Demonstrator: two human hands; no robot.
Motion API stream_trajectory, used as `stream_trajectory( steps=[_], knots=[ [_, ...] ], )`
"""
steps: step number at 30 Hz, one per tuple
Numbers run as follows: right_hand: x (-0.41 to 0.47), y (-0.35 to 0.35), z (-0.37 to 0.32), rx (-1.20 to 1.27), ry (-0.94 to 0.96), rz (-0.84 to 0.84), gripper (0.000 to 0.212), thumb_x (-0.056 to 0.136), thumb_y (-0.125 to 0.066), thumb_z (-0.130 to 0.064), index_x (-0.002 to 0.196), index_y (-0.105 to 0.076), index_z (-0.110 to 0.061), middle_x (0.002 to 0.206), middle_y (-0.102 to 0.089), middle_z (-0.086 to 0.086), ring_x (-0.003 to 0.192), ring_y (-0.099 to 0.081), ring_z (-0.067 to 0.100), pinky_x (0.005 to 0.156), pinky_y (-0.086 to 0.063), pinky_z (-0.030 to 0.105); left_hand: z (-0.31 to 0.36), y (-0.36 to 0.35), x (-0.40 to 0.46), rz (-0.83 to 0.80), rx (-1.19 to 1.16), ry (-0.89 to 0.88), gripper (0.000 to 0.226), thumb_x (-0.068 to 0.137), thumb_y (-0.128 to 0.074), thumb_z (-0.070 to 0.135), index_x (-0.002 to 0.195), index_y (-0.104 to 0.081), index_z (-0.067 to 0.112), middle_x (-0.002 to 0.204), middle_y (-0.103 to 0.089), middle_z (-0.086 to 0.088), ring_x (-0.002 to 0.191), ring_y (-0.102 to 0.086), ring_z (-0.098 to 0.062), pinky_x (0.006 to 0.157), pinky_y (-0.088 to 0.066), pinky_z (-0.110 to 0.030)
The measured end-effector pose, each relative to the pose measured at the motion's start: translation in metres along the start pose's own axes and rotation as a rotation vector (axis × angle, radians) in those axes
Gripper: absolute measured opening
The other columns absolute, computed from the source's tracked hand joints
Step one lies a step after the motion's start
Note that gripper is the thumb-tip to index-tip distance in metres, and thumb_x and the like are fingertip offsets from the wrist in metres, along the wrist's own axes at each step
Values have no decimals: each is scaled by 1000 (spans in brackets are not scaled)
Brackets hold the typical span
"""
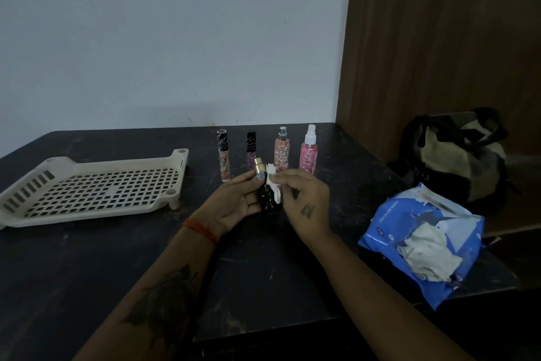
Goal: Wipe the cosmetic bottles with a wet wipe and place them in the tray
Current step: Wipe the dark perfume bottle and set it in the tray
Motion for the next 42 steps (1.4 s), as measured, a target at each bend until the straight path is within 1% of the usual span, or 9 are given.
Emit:
stream_trajectory(
  steps=[4,9,13,16,21,27,32,37,42],
  knots=[
    [0,18,3,51,-40,123,25,74,-60,15,85,-73,-2,87,-72,9,80,-64,8,72,-47,5,-1,-1,-1,9,-5,15,26,90,-51,11,114,-59,8,103,-68,-9,88,-68,-20,72,-59,-34],
    [-10,-18,-7,65,20,-160,26,71,-62,14,90,-73,-1,97,-69,9,90,-65,16,80,-53,19,-1,3,-1,6,-25,32,23,90,-47,11,106,-62,12,90,-71,-7,79,-69,-18,71,-59,-31],
    [-3,-6,9,27,-77,-80,21,75,-66,9,88,-74,-6,89,-72,8,82,-66,18,76,-53,22,-2,4,-1,10,-17,40,22,89,-48,9,105,-63,10,95,-70,-9,84,-69,-21,71,-59,-35],
    [1,12,9,-6,-83,74,20,77,-67,3,91,-73,-10,89,-73,4,83,-65,12,76,-51,19,-3,2,0,-6,6,37,20,90,-48,10,104,-63,10,94,-70,-8,84,-69,-20,68,-59,-36],
    [-5,-12,-6,-41,38,-101,23,77,-65,7,93,-73,-7,83,-69,9,76,-62,18,71,-47,15,-3,0,1,-21,31,40,25,92,-44,10,110,-62,12,96,-69,-8,84,-67,-18,73,-58,-34],
    [0,13,7,-45,-50,61,15,75,-70,2,88,-73,-5,83,-69,8,74,-58,7,68,-41,2,-4,1,0,-11,29,48,25,92,-47,11,113,-60,11,102,-67,-9,94,-64,-22,84,-53,-42],
    [-9,-11,-5,-82,35,-141,10,73,-72,-1,81,-72,-7,79,-68,6,73,-60,19,68,-43,20,-4,1,1,-8,14,57,24,91,-44,10,108,-62,11,89,-72,-7,78,-70,-17,67,-59,-32],
    [-3,8,0,-83,10,24,29,79,-62,6,103,-68,-8,91,-68,5,83,-59,13,75,-44,13,-6,0,1,-21,40,64,29,93,-45,12,119,-57,8,106,-66,-11,91,-66,-21,73,-56,-37],
    [-11,-18,-15,-64,128,-225,27,76,-59,13,88,-74,-6,77,-59,8,70,-56,15,64,-43,13,-4,3,4,-7,11,50,23,93,-42,9,102,-63,13,82,-73,-4,73,-70,-15,66,-59,-31]
  ],
)
Point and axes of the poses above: each hand's wrist, its own x-axis towards the middle knuckle, its own y-axis out of the back of the hand, z = x × y, the point moved 10 cm from there along x, towards the middle knuckle
